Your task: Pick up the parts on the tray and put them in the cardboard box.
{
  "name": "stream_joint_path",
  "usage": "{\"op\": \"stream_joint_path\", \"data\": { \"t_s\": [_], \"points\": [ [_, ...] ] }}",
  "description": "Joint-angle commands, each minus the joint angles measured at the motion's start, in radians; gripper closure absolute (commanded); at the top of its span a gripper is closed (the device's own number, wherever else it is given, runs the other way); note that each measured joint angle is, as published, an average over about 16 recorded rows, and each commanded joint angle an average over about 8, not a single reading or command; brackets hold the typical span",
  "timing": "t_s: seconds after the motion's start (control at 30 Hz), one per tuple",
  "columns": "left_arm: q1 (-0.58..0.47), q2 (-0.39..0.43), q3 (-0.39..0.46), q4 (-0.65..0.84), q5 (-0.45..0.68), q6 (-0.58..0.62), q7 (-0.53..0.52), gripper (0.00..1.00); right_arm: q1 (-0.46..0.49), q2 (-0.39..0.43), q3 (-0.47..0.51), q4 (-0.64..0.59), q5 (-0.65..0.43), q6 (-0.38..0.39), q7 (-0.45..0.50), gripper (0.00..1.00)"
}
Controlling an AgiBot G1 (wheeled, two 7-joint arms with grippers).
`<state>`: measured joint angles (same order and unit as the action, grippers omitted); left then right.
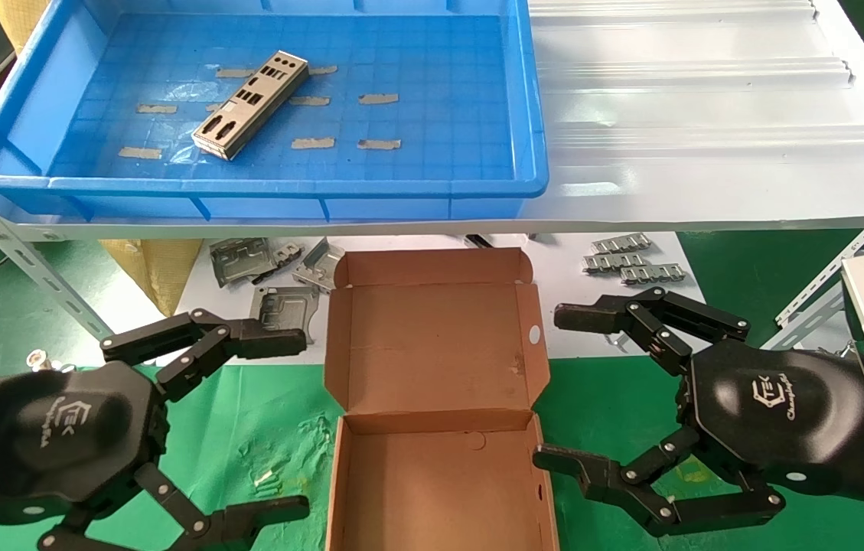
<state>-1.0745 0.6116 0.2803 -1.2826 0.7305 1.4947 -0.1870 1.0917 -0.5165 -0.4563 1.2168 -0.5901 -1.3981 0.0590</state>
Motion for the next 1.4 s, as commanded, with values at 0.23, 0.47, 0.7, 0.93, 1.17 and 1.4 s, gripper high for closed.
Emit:
{"op": "stream_joint_path", "data": {
  "t_s": [0.23,0.47,0.7,0.93,1.17,1.4],
  "points": [
    [0.0,0.0,0.0,0.0,0.0,0.0,0.0,0.0,0.0,0.0,0.0,0.0,0.0,0.0,0.0,0.0],
    [0.0,0.0,0.0,0.0,0.0,0.0,0.0,0.0,0.0,0.0,0.0,0.0,0.0,0.0,0.0,0.81],
    [0.0,0.0,0.0,0.0,0.0,0.0,0.0,0.0,0.0,0.0,0.0,0.0,0.0,0.0,0.0,1.0],
    [0.0,0.0,0.0,0.0,0.0,0.0,0.0,0.0,0.0,0.0,0.0,0.0,0.0,0.0,0.0,1.0],
    [0.0,0.0,0.0,0.0,0.0,0.0,0.0,0.0,0.0,0.0,0.0,0.0,0.0,0.0,0.0,1.0],
    [0.0,0.0,0.0,0.0,0.0,0.0,0.0,0.0,0.0,0.0,0.0,0.0,0.0,0.0,0.0,1.0]
  ]
}}
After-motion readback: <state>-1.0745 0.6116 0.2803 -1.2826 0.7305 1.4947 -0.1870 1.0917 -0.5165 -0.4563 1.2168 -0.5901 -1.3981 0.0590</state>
